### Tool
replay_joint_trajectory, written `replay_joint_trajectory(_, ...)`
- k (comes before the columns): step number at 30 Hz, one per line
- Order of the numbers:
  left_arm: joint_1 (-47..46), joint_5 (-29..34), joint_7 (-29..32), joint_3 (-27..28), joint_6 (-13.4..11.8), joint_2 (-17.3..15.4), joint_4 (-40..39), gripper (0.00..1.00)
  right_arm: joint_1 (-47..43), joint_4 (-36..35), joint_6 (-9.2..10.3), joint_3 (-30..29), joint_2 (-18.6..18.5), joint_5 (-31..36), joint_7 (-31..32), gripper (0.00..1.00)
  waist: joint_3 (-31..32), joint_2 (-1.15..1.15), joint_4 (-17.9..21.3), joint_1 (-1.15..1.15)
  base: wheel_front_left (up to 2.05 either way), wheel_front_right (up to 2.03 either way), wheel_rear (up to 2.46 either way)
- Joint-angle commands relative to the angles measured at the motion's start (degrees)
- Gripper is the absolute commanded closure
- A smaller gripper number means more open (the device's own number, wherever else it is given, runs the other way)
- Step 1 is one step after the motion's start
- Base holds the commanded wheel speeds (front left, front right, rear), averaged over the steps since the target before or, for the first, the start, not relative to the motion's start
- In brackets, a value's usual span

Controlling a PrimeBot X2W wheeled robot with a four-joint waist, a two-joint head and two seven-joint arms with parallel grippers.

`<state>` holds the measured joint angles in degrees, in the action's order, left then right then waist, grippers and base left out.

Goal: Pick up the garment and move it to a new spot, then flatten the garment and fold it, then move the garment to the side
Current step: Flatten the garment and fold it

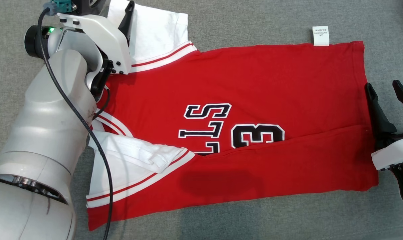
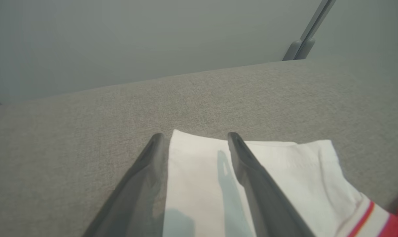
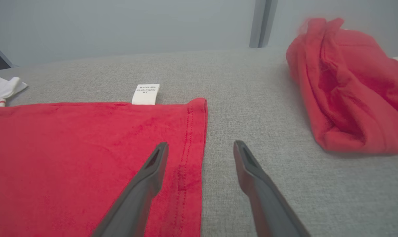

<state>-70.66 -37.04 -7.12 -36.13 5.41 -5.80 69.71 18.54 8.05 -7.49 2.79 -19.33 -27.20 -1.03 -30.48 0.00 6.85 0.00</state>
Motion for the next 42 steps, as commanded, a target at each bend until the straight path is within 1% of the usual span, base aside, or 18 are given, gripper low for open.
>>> replay_joint_trajectory(1,-2.6,0.6,-0.4,0.6,-0.1,-1.6,0.1,0.00,-0.1,-1.7,0.00,0.8,-1.3,0.4,0.0,0.00,-0.5,0.00,0.3,0.00,0.00,0.00,0.00)
replay_joint_trajectory(5,-3.7,0.7,-0.6,0.5,-0.7,-1.7,1.4,0.00,-0.3,-2.3,0.00,0.5,-1.3,0.5,0.2,0.00,-1.1,0.00,0.5,0.00,0.00,0.00,0.00)
replay_joint_trajectory(13,-5.4,1.0,2.3,-0.5,-1.5,-2.1,3.3,0.00,-0.6,-3.2,0.00,0.5,-0.8,0.8,0.2,0.00,-2.0,0.00,1.3,0.00,0.00,0.00,0.00)
replay_joint_trajectory(14,-5.5,0.9,2.9,-0.6,-1.4,-2.1,3.4,0.03,-0.6,-3.2,0.00,0.5,-0.8,0.8,0.2,0.00,-2.1,0.00,1.4,0.00,0.00,0.00,0.00)
replay_joint_trajectory(15,-5.6,0.9,3.2,-0.7,-1.3,-2.1,3.5,0.13,-0.6,-3.3,0.00,0.4,-0.8,0.9,0.2,0.00,-2.2,0.00,1.4,0.00,0.00,0.00,0.00)
replay_joint_trajectory(16,-5.7,0.9,3.4,-0.9,-1.2,-2.0,3.5,0.37,-0.6,-3.2,0.00,0.3,-0.8,0.9,0.1,0.00,-2.2,0.00,1.4,0.00,0.00,0.00,0.00)
replay_joint_trajectory(17,-5.8,0.9,3.5,-1.0,-1.2,-2.0,3.6,0.54,-0.7,-3.2,0.00,0.3,-0.8,0.9,0.1,0.00,-2.3,0.00,1.5,0.00,0.00,0.00,0.00)
replay_joint_trajectory(18,-5.9,0.9,3.4,-1.1,-1.1,-1.9,3.6,0.85,-0.7,-3.2,0.00,0.3,-0.7,0.9,0.0,0.00,-2.3,0.00,1.5,0.00,0.00,0.00,0.00)
replay_joint_trajectory(19,-6.0,1.0,3.2,-1.2,-1.1,-2.0,3.7,1.00,-0.7,-3.2,0.00,0.3,-0.7,0.9,0.0,0.00,-2.3,0.00,1.5,0.00,0.00,0.00,0.00)
replay_joint_trajectory(24,-6.1,0.8,3.5,-1.6,-0.5,-1.8,3.8,1.00,-0.7,-3.2,0.00,0.3,-0.8,0.8,0.0,0.00,-2.4,0.00,1.4,0.00,0.00,0.00,0.00)
replay_joint_trajectory(29,-6.9,-0.1,3.1,-1.4,0.5,-1.6,3.9,1.00,0.4,-3.7,0.00,-0.1,-1.1,0.5,-0.1,0.00,-2.8,0.00,0.7,0.00,0.00,0.00,0.00)
replay_joint_trajectory(31,-7.4,-0.8,3.6,-1.2,1.1,-1.5,3.8,1.00,1.5,-3.9,0.00,0.3,-1.3,-0.5,0.3,0.00,-3.1,0.00,0.2,0.00,0.00,0.00,0.00)
replay_joint_trajectory(36,-9.3,-2.2,5.3,-1.2,1.9,-1.8,2.6,1.00,6.1,-3.6,0.00,1.1,-3.2,-3.7,2.3,0.00,-4.0,0.00,-0.8,0.00,0.00,0.00,0.00)
replay_joint_trajectory(42,-9.9,-4.5,7.1,-2.3,2.0,-1.6,-1.5,1.00,11.5,-0.7,0.00,2.5,-5.1,-8.2,6.4,0.00,-4.3,0.00,-1.8,0.00,0.00,0.00,0.00)
